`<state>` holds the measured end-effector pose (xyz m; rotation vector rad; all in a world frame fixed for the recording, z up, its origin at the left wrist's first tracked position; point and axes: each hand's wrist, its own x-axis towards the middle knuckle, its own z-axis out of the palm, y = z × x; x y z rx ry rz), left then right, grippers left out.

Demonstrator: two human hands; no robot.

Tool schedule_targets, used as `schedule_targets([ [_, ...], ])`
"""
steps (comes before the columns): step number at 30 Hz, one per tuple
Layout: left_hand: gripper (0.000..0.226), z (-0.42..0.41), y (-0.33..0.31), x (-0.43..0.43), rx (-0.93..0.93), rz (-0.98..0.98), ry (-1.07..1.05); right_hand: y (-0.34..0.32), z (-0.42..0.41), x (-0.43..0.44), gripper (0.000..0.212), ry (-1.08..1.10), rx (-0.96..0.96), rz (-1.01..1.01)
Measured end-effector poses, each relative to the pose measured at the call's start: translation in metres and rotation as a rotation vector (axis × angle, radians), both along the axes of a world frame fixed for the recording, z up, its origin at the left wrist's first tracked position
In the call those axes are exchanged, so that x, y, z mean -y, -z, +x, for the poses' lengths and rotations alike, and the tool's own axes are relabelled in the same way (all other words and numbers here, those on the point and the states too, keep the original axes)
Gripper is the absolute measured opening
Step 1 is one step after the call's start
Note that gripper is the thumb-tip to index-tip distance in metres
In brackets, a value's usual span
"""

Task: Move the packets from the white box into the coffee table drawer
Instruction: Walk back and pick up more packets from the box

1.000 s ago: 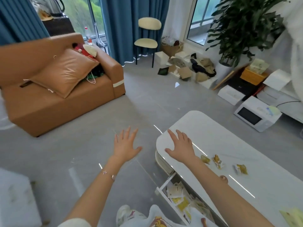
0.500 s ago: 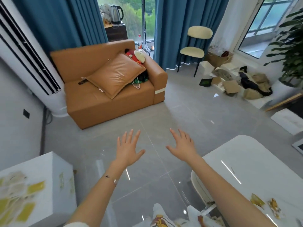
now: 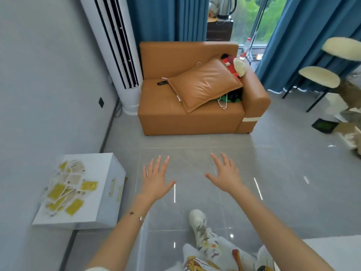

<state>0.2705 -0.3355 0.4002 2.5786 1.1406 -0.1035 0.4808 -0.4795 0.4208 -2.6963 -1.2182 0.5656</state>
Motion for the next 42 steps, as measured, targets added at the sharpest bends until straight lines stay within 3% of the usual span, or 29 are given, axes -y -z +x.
schedule_targets([
  [8,0.092,0.019,0.009,-0.080,0.010,0.024,-0.285,0.003,0.056,-0.129,0.078,-0.271,0.024,0.011],
  [17,0.083,0.033,0.004,-0.139,0.019,0.037,-0.579,-0.002,0.091,-0.272,0.079,-0.584,0.057,0.017],
  [24,0.082,-0.037,0.007,-0.142,-0.059,0.016,-0.896,0.007,0.026,-0.351,0.078,-0.872,0.016,-0.014],
  [28,0.094,-0.086,0.016,-0.139,-0.086,-0.004,-1.064,0.015,-0.036,-0.390,0.079,-1.031,-0.001,-0.037],
  [33,0.088,-0.141,0.041,-0.153,-0.109,-0.065,-1.214,0.031,-0.107,-0.431,0.078,-1.175,-0.025,-0.074],
  [42,0.081,-0.221,0.082,-0.254,-0.179,-0.265,-1.183,0.049,-0.187,-0.546,0.075,-1.182,0.015,-0.110],
])
